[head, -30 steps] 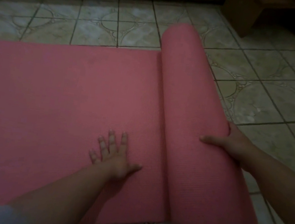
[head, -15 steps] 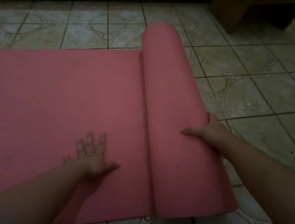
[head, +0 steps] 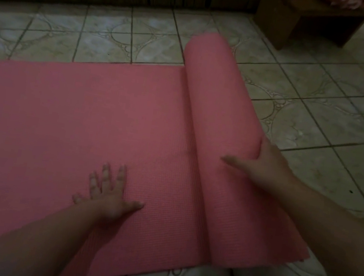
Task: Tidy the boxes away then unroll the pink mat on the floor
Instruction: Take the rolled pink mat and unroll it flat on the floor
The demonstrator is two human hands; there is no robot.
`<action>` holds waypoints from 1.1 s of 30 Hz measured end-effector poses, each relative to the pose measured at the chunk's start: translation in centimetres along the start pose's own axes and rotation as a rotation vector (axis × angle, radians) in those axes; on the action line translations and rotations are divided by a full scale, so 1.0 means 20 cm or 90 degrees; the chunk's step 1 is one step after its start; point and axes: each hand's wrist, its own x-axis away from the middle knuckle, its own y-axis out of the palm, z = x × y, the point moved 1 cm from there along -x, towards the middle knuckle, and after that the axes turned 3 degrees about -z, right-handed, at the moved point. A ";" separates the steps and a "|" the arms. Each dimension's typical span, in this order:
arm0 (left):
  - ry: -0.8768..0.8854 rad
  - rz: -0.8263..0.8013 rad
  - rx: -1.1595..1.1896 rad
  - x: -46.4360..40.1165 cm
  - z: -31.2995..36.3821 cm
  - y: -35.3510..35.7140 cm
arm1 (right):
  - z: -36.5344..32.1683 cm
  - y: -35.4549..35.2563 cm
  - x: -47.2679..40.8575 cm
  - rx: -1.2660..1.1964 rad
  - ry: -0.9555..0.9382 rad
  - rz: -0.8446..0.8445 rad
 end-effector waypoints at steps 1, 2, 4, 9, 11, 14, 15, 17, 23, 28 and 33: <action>0.001 -0.001 0.001 0.00 0.00 0.00 | -0.03 0.03 0.02 0.067 0.025 0.006; 0.002 0.002 0.003 0.00 0.00 0.00 | -0.05 0.06 0.04 0.123 0.044 0.024; 0.002 0.009 0.000 0.00 0.00 0.00 | -0.08 0.12 0.05 0.179 0.062 0.049; -0.014 -0.004 0.013 0.03 0.02 -0.02 | -0.06 0.13 -0.02 0.136 0.100 -0.010; -0.026 -0.006 0.032 0.04 0.03 -0.03 | -0.01 0.11 -0.03 0.128 0.077 0.000; -0.038 -0.003 0.029 0.06 0.05 -0.03 | 0.08 0.03 -0.06 0.082 0.044 0.010; -0.038 -0.004 0.024 0.07 0.06 -0.03 | 0.11 -0.01 -0.07 0.053 0.043 0.004; -0.032 -0.013 0.018 0.09 0.07 -0.04 | 0.16 -0.07 -0.10 0.010 0.054 -0.015; -0.032 -0.007 0.025 0.12 0.08 -0.05 | 0.22 -0.04 -0.10 0.067 0.098 0.001; -0.058 0.079 0.094 0.12 0.20 -0.04 | 0.18 -0.05 -0.08 0.023 0.068 -0.036; 0.061 0.023 0.041 0.08 0.54 0.03 | 0.16 -0.07 -0.07 0.029 0.056 -0.051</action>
